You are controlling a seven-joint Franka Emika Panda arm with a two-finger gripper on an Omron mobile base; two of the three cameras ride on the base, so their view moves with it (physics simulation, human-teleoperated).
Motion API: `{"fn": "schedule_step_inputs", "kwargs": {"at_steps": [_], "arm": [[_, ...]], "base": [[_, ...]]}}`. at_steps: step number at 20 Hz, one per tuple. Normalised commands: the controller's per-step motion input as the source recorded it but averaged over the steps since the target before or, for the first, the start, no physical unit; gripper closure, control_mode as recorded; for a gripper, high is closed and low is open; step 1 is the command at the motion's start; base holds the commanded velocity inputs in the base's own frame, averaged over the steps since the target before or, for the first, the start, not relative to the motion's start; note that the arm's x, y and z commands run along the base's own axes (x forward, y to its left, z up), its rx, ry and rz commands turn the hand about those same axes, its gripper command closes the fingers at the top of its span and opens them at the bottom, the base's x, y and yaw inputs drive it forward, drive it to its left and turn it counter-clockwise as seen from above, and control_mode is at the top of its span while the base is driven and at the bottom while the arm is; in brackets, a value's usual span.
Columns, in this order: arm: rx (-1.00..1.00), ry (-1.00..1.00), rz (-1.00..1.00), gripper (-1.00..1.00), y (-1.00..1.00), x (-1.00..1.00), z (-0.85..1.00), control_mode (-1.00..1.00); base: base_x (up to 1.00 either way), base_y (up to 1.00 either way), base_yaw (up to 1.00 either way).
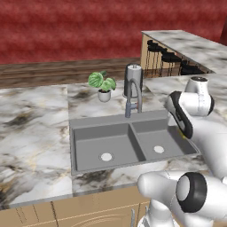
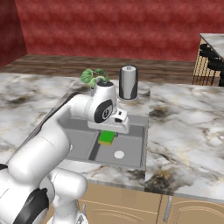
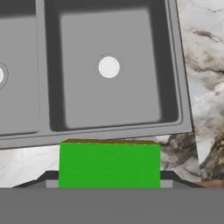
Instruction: Pick up the sponge and bar soap from the sink, and place them back in the cabinet, and close the cabinet door.
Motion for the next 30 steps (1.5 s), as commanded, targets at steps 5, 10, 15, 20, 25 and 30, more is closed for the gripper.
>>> {"fn": "schedule_step_inputs", "kwargs": {"at_steps": [5,10,15,20,25,30], "arm": [[0.00,0.00,0.00,1.00,0.10,-0.24,0.20,-1.00],[0.00,0.00,0.00,1.00,0.31,-0.22,0.22,-1.00],[0.00,0.02,0.00,1.00,0.37,-0.11,0.33,-1.00],[0.00,0.02,0.00,1.00,0.41,-0.26,0.32,-1.00],[0.00,0.00,0.00,1.00,0.28,-0.30,0.22,-1.00],[0.00,0.00,0.00,1.00,0.38,-0.32,0.20,-1.00]], "base": [[0.00,0.00,0.00],[0.00,0.00,0.00],[0.00,0.00,0.00],[0.00,0.00,0.00],[0.00,0.00,0.00],[0.00,0.00,0.00]]}}
